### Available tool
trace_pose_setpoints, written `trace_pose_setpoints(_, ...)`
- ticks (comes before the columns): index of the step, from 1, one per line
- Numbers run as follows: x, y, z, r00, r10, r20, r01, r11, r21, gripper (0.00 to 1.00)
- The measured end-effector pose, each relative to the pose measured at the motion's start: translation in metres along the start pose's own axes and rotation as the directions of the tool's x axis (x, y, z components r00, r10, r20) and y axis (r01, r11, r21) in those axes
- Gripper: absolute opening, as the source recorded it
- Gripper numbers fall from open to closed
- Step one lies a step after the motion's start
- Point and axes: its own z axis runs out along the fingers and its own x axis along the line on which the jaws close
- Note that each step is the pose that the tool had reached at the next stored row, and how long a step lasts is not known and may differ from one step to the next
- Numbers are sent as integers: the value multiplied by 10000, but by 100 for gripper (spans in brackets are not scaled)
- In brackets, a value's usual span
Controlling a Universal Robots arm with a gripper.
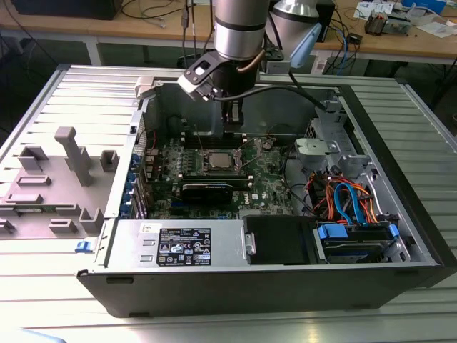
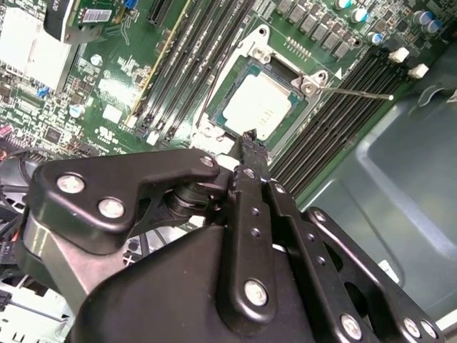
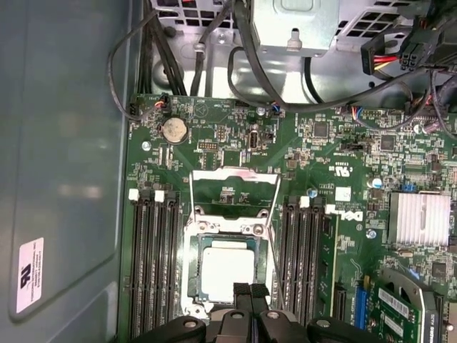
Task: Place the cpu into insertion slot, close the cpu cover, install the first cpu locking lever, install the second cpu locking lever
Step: 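Close the cpu cover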
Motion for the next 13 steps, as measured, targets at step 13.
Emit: trace_pose_setpoints(13,-23,342,11,10000,-2,18,2,10000,10,11)
